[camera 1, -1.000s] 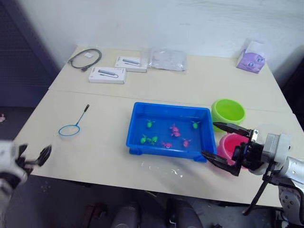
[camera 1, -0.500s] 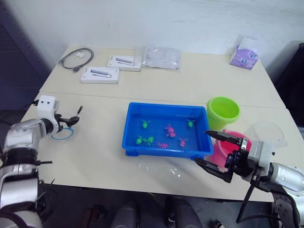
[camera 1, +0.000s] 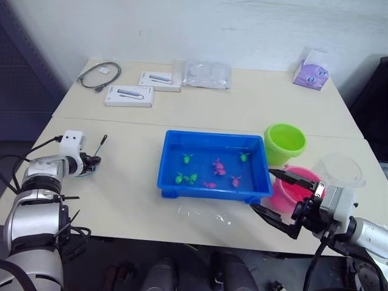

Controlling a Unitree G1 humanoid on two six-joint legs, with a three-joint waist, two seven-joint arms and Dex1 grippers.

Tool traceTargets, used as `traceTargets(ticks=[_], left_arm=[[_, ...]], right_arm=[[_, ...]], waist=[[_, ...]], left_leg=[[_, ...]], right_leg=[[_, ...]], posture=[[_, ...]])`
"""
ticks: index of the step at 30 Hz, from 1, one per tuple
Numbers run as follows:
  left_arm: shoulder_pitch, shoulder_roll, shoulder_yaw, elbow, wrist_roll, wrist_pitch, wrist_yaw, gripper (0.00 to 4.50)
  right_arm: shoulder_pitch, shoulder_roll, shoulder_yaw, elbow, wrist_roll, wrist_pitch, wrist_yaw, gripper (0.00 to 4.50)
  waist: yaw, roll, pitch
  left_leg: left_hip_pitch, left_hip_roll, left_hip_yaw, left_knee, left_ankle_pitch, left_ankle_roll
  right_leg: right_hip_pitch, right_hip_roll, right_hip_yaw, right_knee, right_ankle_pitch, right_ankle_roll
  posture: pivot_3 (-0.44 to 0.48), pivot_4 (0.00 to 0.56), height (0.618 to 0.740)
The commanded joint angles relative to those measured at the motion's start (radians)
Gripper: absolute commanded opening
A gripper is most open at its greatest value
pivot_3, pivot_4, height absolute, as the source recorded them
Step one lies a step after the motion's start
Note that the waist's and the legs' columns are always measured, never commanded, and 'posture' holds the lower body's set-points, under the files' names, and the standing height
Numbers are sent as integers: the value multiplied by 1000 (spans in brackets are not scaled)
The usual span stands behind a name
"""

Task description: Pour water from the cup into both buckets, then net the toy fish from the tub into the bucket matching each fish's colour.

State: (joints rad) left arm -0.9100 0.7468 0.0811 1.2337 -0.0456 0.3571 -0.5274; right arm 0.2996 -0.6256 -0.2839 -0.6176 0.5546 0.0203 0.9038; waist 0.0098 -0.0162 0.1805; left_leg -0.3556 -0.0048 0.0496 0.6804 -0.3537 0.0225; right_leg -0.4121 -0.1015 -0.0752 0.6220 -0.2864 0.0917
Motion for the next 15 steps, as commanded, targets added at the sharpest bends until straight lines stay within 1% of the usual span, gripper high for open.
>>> traceTargets(ticks=[1,2,3,5,7,9,12,15], left_arm=[[26,6,45,18,-19,-92,-32,46],[22,6,74,3,-45,-147,-67,46],[15,10,105,-20,-78,-203,-130,46],[8,30,135,-85,-120,-315,-289,46],[5,51,140,-138,-138,-378,-411,46],[0,64,134,-241,-174,-389,-558,46],[43,72,71,-457,-213,-416,-796,46],[80,84,-25,-617,-196,-436,-959,46]], right_arm=[[19,-6,-28,-44,3,-15,-6,4500],[23,-7,-29,-48,3,-13,-7,4500],[21,-10,-33,-53,8,-6,-13,4500],[7,-16,-43,-64,31,19,-34,4500],[-9,-23,-45,-74,51,44,-49,4500],[-31,-46,-31,-90,71,86,-53,4500],[-93,-96,-7,-117,111,188,-89,4500],[-176,-162,20,-137,154,357,-167,4500]], waist=[[0,0,0],[1,0,0],[2,0,0],[4,-3,2],[4,-4,2],[4,-4,2],[4,-3,2],[2,-2,3]], left_leg=[[0,0,0,0,0,0],[0,0,0,0,0,0],[0,0,0,0,0,0],[-1,0,0,1,0,0],[-1,0,-1,1,0,0],[-1,0,0,1,-1,0],[-1,0,0,2,-2,1],[-1,-1,0,3,-2,2]], right_leg=[[0,0,0,0,0,0],[0,0,1,0,0,0],[0,0,1,0,0,0],[-1,0,1,0,0,0],[0,-2,1,-1,0,0],[0,-5,-1,-1,0,-1],[0,-5,-3,-1,0,-1],[1,-7,-3,-1,0,0]], posture=[[0,150,739],[0,150,739],[0,150,739],[0,150,739],[0,150,739],[0,150,739],[0,150,739],[0,150,739]])
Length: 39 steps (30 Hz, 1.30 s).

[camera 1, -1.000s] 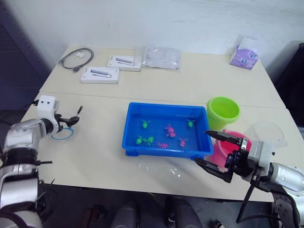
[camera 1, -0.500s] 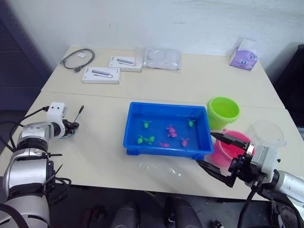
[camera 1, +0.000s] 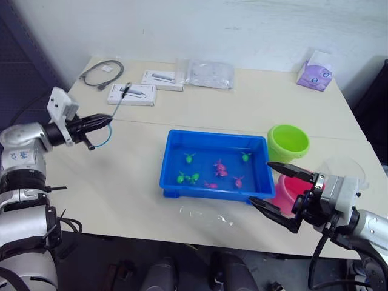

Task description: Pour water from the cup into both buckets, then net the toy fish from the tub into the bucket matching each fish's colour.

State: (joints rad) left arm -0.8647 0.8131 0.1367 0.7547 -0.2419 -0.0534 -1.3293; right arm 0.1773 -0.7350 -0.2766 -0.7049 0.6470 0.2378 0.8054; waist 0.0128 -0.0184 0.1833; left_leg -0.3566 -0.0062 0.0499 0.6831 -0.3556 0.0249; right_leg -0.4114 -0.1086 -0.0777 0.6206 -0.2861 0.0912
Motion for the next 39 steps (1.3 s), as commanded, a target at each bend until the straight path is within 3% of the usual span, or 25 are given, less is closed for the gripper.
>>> traceTargets(ticks=[1,5,11,18,32,35,39], left_arm=[[41,21,-115,-182,14,-32,-192,46],[34,3,-276,-407,55,14,-274,46],[-2,-94,-380,-565,40,89,-204,46],[-50,-150,-455,-567,65,71,-223,46],[-47,-200,-476,-613,55,137,-189,46],[-44,-203,-474,-617,56,143,-184,0],[-39,-206,-468,-621,61,141,-173,0]], right_arm=[[-79,-75,24,-53,73,191,-85,4500],[-221,-132,91,-41,187,378,-119,4500],[-391,-125,203,-5,256,588,-193,4500],[-474,-63,248,11,340,721,-253,4500],[-489,4,267,39,317,730,-261,4500],[-491,6,271,41,309,726,-252,3662],[-485,2,275,36,280,711,-240,1593]], waist=[[-1,0,0],[-1,1,1],[2,1,1],[5,1,1],[11,2,1],[10,2,1],[10,2,1]], left_leg=[[0,0,0,0,0,0],[-1,0,-1,1,0,1],[-3,0,-1,1,-1,3],[-7,0,-2,6,-1,5],[-15,0,-4,16,-4,10],[-15,0,-4,16,-4,10],[-15,0,-4,16,-4,10]], right_leg=[[0,0,0,0,0,0],[0,0,0,0,0,0],[0,0,0,-1,0,0],[-2,2,-2,-1,1,1],[-3,1,-3,-1,3,5],[-3,2,-3,-1,3,5],[-3,2,-3,-1,3,5]], posture=[[0,150,739],[0,150,739],[0,150,739],[0,150,739],[0,150,739],[0,150,739],[0,150,739]])
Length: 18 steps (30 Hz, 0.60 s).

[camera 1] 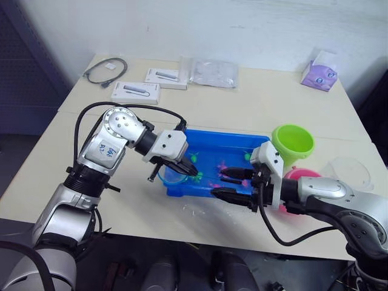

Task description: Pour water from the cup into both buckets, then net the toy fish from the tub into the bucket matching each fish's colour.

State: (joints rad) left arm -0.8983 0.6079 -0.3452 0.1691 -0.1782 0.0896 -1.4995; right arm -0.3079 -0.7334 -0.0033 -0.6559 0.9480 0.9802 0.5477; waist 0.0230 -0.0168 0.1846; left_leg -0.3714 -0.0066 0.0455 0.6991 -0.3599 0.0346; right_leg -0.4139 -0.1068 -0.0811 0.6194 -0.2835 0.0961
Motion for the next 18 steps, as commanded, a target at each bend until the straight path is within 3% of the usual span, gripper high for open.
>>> traceTargets(ticks=[1,3,8,11,14,18], left_arm=[[-4,-2,15,-37,-2,-2,1,0],[-1,-3,18,-39,-3,-2,7,0],[14,1,29,-49,-21,1,5,0],[23,-24,93,-56,-109,48,22,1043],[0,-61,207,-20,-211,81,65,2440],[-50,-32,338,47,-297,163,103,4362]], right_arm=[[6,-1,2,-15,-31,-39,23,927],[17,5,-3,-15,-41,-48,24,40],[45,6,-11,-26,-57,-78,39,40],[54,-2,-14,-35,-75,-108,58,0],[61,-7,-21,-40,-104,-150,82,0],[90,-47,-91,-37,-137,-214,134,0]], waist=[[0,0,0],[0,0,0],[0,0,0],[0,0,0],[0,0,0],[0,0,0]], left_leg=[[0,0,0,0,0,0],[0,0,0,0,0,0],[0,0,0,0,0,0],[0,0,0,0,0,0],[0,0,0,1,0,0],[0,0,0,1,0,0]], right_leg=[[0,0,0,0,0,0],[0,0,0,0,0,0],[0,0,0,0,0,0],[0,0,0,0,0,0],[0,0,0,0,0,0],[0,0,0,0,0,0]], posture=[[0,150,739],[0,150,739],[0,150,739],[0,150,739],[0,150,739],[0,150,739]])
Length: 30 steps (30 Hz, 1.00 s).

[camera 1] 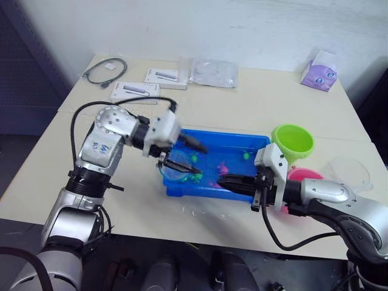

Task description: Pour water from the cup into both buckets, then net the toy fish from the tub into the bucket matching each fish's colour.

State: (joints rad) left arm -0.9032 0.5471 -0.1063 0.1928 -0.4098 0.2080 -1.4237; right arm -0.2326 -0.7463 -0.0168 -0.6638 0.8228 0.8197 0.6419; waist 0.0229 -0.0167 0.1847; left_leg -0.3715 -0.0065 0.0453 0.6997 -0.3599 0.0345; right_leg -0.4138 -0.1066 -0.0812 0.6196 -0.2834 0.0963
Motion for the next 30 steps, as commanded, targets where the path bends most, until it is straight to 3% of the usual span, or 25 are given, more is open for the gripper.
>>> traceTargets(ticks=[1,4,8,13,16,22,30], left_arm=[[-49,50,121,40,-68,59,38,4444],[-32,97,182,84,-69,75,71,4444],[84,140,206,118,-14,2,103,4444],[259,140,181,32,14,-20,139,4444],[317,119,149,-32,10,0,149,4444],[338,68,114,-79,11,13,177,4444],[327,4,56,-36,42,-42,175,4444]], right_arm=[[33,-62,-113,-25,-24,-66,54,0],[96,-145,-216,-9,-81,-95,87,0],[154,-223,-291,45,-215,-177,102,0],[172,-324,-252,119,-417,-306,134,0],[122,-403,-175,154,-535,-252,104,0],[30,-499,-59,203,-670,-327,182,0],[-85,-576,77,169,-770,-268,297,0]], waist=[[-1,0,0],[0,0,0],[-1,0,0],[-1,1,0],[2,2,1],[-1,3,1],[-2,4,2]], left_leg=[[0,0,0,0,0,0],[1,0,0,0,0,0],[2,0,1,0,0,0],[1,1,1,0,0,-1],[1,0,1,0,0,-1],[1,-1,1,0,0,-1],[1,-1,1,0,0,-1]], right_leg=[[0,1,0,0,0,0],[0,5,0,0,0,0],[1,4,1,0,0,0],[1,2,1,-1,0,1],[1,0,2,0,0,1],[1,-2,1,-1,0,1],[1,-2,1,-1,0,1]], posture=[[0,150,739],[0,150,739],[0,150,739],[0,150,739],[0,150,739],[0,150,739],[0,150,739]])
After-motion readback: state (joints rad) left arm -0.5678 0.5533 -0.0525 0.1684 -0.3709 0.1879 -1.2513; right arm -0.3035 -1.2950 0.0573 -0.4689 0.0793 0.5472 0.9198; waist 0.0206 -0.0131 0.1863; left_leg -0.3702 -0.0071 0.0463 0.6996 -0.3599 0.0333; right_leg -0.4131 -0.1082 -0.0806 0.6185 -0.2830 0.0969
